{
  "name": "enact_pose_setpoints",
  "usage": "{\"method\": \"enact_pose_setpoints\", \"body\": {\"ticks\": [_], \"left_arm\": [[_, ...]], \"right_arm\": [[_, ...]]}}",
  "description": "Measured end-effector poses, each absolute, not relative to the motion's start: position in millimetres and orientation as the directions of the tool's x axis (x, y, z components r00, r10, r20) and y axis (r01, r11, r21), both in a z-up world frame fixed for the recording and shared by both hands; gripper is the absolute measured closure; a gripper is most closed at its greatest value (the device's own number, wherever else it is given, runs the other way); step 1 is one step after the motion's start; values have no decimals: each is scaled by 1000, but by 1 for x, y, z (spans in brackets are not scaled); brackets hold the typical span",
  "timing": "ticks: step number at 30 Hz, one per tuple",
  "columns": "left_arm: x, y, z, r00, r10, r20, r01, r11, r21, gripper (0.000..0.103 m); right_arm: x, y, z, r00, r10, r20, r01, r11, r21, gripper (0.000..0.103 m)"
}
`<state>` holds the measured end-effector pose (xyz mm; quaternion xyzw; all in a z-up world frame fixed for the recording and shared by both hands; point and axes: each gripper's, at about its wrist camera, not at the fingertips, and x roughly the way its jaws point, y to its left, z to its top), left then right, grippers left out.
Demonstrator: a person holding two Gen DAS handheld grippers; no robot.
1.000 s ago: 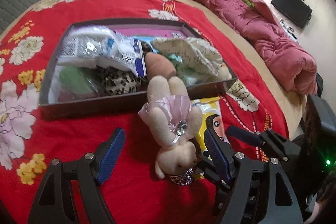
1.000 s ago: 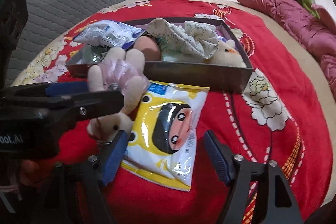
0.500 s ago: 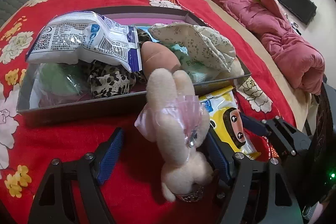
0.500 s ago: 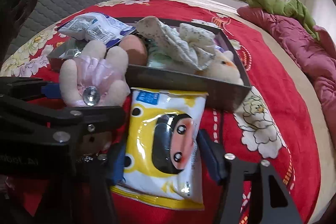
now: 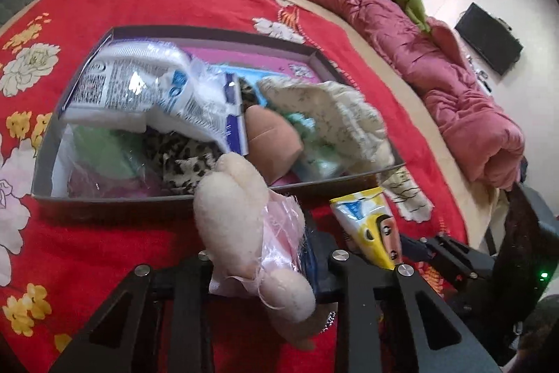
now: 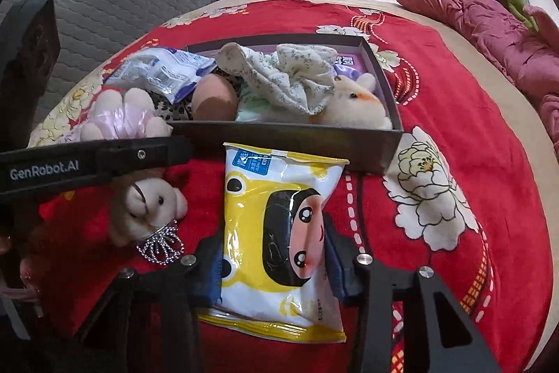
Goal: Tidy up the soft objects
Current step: 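Grasp the plush bunny with the left tool while the right tool grasps the yellow cartoon pack, then carry the bunny over the box with the left tool while the right tool carries the yellow pack there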
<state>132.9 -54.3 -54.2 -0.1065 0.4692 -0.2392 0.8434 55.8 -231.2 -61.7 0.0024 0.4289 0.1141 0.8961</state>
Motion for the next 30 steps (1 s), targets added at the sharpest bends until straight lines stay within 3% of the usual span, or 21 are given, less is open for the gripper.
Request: {"method": "enact_pose_setpoints", "body": {"ticks": [10, 18, 30], "left_arm": [[116, -40, -16, 495, -546, -676, 337, 838, -430, 74], [117, -26, 9, 585, -488, -648, 346, 873, -344, 74], [144, 6, 25, 646, -477, -596, 294, 876, -382, 74]], "right_arm": [[39, -231, -33, 661, 225, -716, -227, 969, 96, 56], [37, -237, -12, 715, 249, -653, -227, 966, 121, 56], [58, -240, 9, 770, 258, -583, -246, 964, 102, 56]]}}
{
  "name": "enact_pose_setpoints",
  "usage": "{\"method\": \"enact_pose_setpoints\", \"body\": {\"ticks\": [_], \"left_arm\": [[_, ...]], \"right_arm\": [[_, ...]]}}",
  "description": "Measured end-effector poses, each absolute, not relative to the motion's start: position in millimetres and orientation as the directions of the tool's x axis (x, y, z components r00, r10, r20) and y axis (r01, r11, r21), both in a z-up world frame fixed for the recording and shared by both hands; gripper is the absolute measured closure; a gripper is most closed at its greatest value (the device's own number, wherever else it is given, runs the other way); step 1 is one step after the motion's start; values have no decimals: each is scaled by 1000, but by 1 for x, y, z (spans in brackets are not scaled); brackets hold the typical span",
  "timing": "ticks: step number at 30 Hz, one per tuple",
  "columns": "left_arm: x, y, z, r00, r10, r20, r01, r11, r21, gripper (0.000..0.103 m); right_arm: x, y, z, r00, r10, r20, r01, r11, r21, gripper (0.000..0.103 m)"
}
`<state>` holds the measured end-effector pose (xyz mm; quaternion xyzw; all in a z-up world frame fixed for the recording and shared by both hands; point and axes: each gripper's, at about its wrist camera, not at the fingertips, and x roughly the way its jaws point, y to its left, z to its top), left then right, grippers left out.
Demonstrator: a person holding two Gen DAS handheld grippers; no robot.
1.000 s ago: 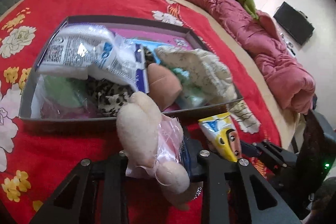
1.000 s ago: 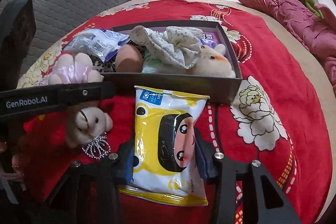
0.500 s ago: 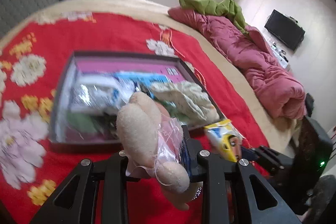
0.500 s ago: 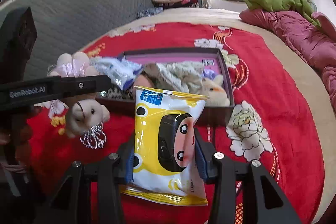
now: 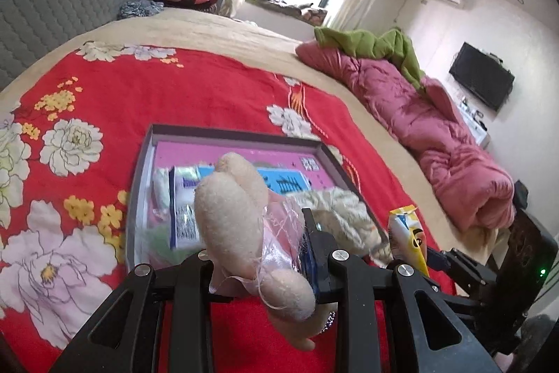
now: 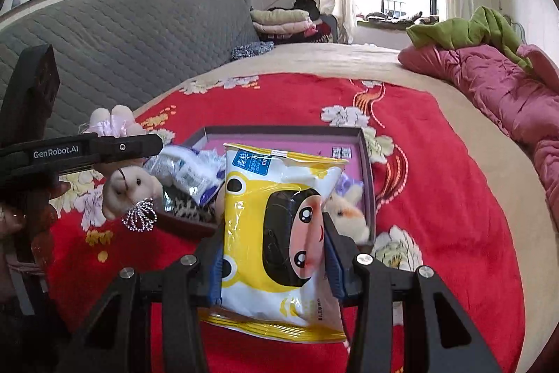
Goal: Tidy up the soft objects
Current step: 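Carry the bunny over the box with the left tool while the right tool carries the yellow pack there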
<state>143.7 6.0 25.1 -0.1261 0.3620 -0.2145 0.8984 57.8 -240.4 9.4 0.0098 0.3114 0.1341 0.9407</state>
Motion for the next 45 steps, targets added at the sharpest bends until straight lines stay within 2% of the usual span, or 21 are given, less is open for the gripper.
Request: {"method": "enact_pose_setpoints", "body": {"ticks": [16, 27, 45], "left_arm": [[166, 0, 23, 693, -448, -564, 286, 890, -356, 74], [184, -11, 13, 695, -419, -585, 287, 907, -309, 74], [203, -10, -4, 659, -394, -641, 251, 918, -306, 74]], "right_arm": [[88, -243, 20, 801, 266, -536, -267, 960, 78, 56], [109, -247, 26, 821, 263, -507, -265, 962, 69, 56], [128, -243, 15, 806, 263, -531, -272, 960, 63, 56]]}}
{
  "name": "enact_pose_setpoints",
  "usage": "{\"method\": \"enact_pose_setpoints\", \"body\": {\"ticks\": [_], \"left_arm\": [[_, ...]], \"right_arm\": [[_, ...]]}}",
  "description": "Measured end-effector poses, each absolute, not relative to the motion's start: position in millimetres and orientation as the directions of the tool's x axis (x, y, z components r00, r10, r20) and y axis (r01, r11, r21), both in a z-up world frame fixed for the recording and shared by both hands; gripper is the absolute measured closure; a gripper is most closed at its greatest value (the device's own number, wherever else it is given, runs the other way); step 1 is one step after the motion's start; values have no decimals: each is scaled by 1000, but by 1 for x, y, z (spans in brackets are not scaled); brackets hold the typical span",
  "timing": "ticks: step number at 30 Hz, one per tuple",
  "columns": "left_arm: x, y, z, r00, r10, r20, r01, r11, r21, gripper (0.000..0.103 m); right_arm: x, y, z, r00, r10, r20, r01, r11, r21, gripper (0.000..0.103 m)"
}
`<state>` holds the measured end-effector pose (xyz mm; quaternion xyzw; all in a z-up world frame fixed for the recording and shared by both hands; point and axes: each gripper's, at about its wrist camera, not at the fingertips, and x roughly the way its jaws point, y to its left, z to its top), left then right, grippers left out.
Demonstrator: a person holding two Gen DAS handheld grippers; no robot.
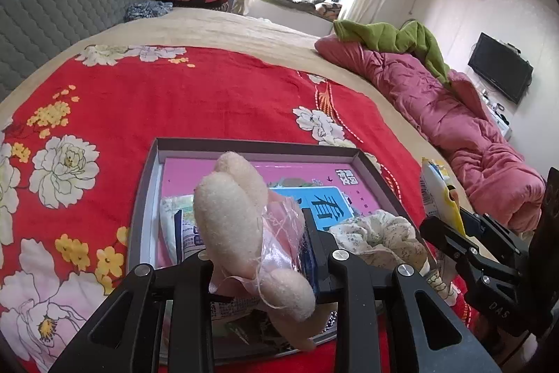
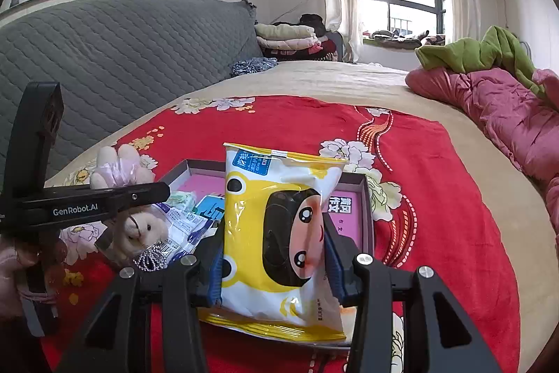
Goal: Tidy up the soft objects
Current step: 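Carry the bunny over the box with the left tool while the right tool carries the yellow pack there, then lower and release the bunny into the box while the right tool releases the yellow pack there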
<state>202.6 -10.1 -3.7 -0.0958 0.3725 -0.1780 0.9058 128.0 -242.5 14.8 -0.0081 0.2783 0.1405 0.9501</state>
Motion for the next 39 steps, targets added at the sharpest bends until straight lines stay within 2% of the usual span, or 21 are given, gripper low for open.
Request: {"method": "enact_pose_setpoints", "body": {"ticks": [6, 15, 21, 26, 32, 35, 39], "left_arm": [[205, -13, -8, 653, -388, -650, 252, 921, -297, 74], [209, -16, -13, 639, -380, -669, 249, 925, -287, 70], [211, -20, -17, 628, -371, -684, 252, 928, -273, 68], [209, -21, -16, 630, -371, -682, 256, 929, -269, 53], [206, -23, -12, 637, -375, -673, 265, 927, -267, 34], [204, -20, -6, 646, -375, -665, 255, 927, -275, 27], [198, -14, 3, 660, -357, -661, 228, 934, -277, 26]], "right_arm": [[133, -243, 15, 801, 258, -541, -271, 961, 58, 56], [152, -237, -10, 740, 237, -629, -276, 961, 38, 56], [157, -233, -26, 715, 243, -655, -290, 956, 39, 51], [156, -237, -28, 729, 238, -642, -275, 960, 43, 46], [149, -240, -13, 771, 260, -581, -280, 958, 58, 33], [142, -238, 1, 804, 263, -533, -285, 958, 41, 31], [130, -234, 16, 828, 261, -495, -287, 958, 25, 30]]}}
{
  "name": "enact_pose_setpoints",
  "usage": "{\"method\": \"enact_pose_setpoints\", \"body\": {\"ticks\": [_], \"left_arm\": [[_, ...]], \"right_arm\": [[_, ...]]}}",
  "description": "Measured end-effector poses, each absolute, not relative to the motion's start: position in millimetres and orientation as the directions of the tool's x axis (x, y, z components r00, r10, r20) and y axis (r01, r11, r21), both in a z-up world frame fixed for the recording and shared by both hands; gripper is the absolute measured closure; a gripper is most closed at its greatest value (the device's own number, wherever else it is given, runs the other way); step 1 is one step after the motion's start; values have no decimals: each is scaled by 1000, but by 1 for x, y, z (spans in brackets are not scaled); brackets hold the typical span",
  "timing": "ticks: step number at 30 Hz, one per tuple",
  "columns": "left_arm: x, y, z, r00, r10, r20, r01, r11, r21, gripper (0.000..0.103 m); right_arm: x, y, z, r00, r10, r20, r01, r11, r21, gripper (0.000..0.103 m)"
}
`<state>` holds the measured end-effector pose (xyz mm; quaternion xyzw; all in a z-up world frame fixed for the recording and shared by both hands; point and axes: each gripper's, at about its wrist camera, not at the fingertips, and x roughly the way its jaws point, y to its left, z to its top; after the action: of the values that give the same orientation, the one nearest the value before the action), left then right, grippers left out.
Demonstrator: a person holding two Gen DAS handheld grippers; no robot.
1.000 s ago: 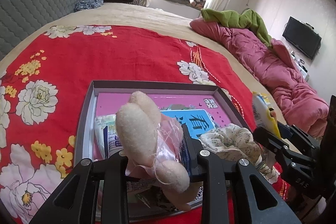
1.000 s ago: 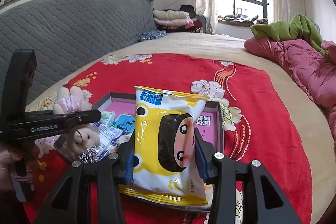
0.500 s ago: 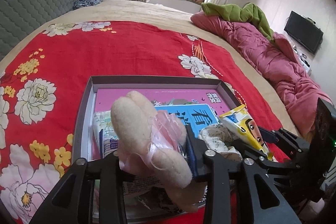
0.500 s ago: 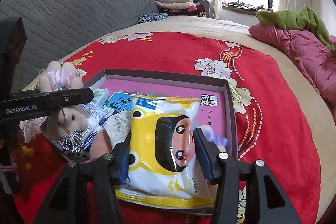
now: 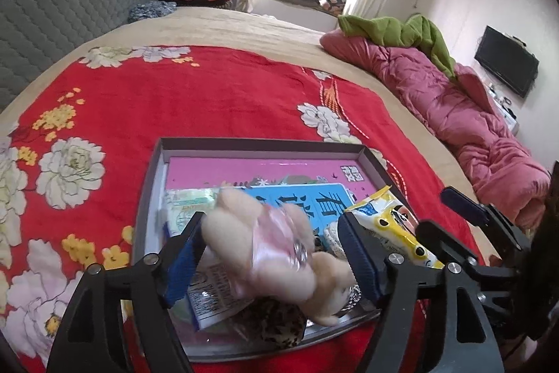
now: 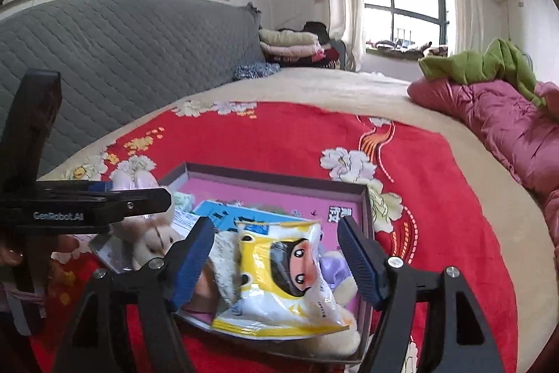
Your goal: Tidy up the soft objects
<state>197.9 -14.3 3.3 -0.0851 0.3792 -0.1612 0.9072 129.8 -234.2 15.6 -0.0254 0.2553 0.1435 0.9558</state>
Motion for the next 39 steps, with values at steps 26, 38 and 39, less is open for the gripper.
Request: {"method": "enact_pose_setpoints", "body": {"ticks": [26, 38, 39], "left_arm": [[69, 5, 14, 650, -159, -743, 36, 983, -179, 25], [27, -7, 7, 614, -146, -776, 59, 989, -139, 25], [25, -7, 6, 610, -148, -778, 61, 988, -140, 25]], "right_arm": [[26, -226, 5, 781, 114, -614, -94, 993, 65, 30], [7, -219, 9, 773, 95, -627, -88, 995, 42, 30], [5, -218, 9, 777, 94, -623, -90, 995, 39, 30]]}}
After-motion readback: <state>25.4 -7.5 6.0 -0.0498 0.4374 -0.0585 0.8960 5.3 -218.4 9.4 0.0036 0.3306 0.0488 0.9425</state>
